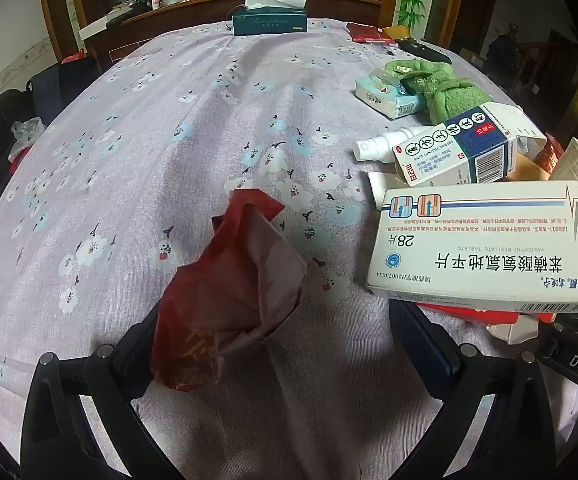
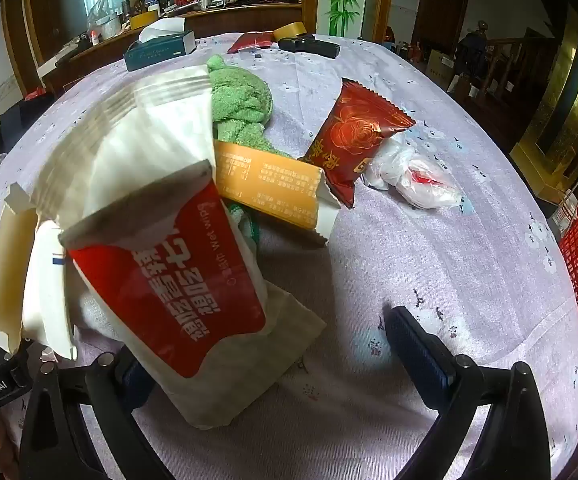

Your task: Collect trash

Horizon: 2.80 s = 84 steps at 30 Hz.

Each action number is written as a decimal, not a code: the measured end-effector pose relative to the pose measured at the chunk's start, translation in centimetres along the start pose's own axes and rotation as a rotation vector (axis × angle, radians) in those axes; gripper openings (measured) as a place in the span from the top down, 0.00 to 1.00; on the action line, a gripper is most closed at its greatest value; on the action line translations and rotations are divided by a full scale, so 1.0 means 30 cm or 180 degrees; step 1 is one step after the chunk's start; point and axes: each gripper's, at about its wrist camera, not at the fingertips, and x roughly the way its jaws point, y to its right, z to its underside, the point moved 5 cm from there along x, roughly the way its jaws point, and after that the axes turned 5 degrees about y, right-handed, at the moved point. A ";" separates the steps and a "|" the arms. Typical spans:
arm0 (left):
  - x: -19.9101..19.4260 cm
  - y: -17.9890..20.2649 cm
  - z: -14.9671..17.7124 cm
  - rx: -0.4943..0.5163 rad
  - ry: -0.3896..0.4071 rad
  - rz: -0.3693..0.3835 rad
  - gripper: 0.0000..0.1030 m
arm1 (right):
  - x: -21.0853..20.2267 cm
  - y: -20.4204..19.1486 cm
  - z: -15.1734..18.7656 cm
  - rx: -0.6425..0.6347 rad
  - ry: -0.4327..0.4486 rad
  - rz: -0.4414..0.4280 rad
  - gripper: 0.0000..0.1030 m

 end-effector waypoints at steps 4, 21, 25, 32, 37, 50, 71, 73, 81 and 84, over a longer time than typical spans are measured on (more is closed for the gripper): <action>0.000 0.001 -0.001 -0.0002 -0.0004 -0.0004 0.00 | 0.000 0.000 0.000 0.0002 -0.0004 -0.0003 0.00; 0.001 0.005 -0.001 -0.0031 0.0006 -0.0044 0.00 | -0.001 -0.001 0.000 0.0001 -0.0001 -0.0001 0.00; -0.013 -0.002 0.005 -0.0043 0.0040 -0.0043 0.00 | -0.002 0.000 0.000 0.0000 0.0000 0.0000 0.00; -0.107 0.007 0.016 0.0048 0.0400 0.0006 0.00 | -0.004 -0.002 -0.005 -0.0134 -0.0028 -0.0118 0.00; -0.207 0.012 0.048 0.0114 0.0602 0.0054 0.00 | -0.097 0.049 0.014 -0.0303 0.0092 -0.0154 0.01; -0.432 0.091 0.123 0.0272 0.1290 -0.0171 0.00 | -0.449 0.174 0.163 0.0146 0.0905 -0.0201 0.10; -0.506 0.126 0.237 0.0267 0.1301 -0.0264 0.00 | -0.579 0.130 0.299 0.0062 0.1208 -0.0475 0.17; -0.498 0.123 0.235 0.0265 0.1280 -0.0266 0.00 | -0.578 0.131 0.295 0.0068 0.1202 -0.0494 0.17; -0.480 0.104 0.232 0.0208 0.1235 -0.0282 0.00 | -0.570 0.126 0.290 0.0061 0.1201 -0.0517 0.17; -0.481 0.102 0.231 0.0206 0.1235 -0.0276 0.00 | -0.572 0.119 0.293 0.0033 0.1197 -0.0523 0.17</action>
